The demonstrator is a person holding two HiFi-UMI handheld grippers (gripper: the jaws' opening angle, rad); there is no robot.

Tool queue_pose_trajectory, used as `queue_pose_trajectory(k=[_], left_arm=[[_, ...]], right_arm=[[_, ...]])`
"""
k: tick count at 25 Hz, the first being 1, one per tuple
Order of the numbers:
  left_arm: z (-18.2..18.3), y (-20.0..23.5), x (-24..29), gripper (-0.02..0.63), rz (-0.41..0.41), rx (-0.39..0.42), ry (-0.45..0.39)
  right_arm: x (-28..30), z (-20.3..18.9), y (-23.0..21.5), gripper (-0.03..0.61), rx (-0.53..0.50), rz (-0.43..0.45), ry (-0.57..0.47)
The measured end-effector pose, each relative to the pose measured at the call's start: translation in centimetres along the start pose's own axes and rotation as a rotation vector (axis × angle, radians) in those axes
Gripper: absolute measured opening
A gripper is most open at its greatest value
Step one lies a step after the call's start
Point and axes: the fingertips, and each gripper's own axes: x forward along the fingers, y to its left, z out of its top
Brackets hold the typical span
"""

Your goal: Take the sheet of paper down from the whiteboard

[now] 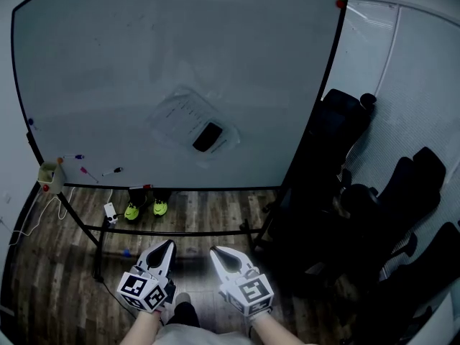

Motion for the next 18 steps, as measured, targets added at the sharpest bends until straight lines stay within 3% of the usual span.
queue_pose_trajectory(k=[5,18], left_arm=[[-0.4,1.7,2.4,0.015,-0.004,0.002,-0.009],[2.6,8.5,11.7,0.015,-0.021,0.011,-0.038]], right_arm=[[2.3,-0.5,-1.7,0.02,-0.006,0.0,0.001],[11.8,0.8,-7.5,0.02,-0.019,-0.022,0.009]])
